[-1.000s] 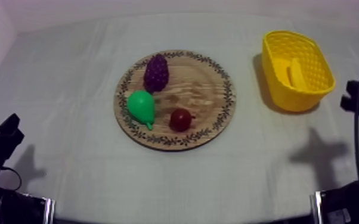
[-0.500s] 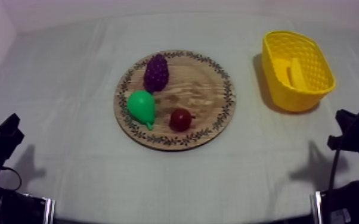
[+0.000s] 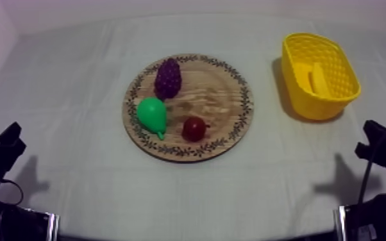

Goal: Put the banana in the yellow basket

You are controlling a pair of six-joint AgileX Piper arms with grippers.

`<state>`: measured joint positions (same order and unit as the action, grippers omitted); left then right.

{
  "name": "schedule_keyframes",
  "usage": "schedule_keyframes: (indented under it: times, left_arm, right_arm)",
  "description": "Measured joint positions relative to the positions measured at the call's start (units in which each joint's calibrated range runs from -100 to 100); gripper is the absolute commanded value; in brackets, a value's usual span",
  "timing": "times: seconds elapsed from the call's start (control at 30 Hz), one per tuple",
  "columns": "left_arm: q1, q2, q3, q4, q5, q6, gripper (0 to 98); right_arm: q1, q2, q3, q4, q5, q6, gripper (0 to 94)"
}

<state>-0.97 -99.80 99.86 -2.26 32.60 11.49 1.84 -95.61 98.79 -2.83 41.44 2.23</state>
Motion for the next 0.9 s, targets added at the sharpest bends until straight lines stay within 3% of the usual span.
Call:
schedule_keyframes:
  times: [0.13, 0.5, 0.9]
  left_arm:
    - [0.00, 0.00, 0.00, 0.00, 0.00, 0.00, 0.1]
    - [0.00, 0.00, 0.00, 0.00, 0.00, 0.00, 0.1]
    - [0.00, 0.00, 0.00, 0.00, 0.00, 0.03, 0.1]
  right_arm:
    - [0.37, 0.00, 0.62, 1.18, -5.10, 0.18, 0.3]
    - [0.53, 0.00, 0.82, 1.52, -4.83, 9.38, 0.3]
    - [0.53, -0.04, 0.82, 1.52, -4.90, 8.77, 0.3]
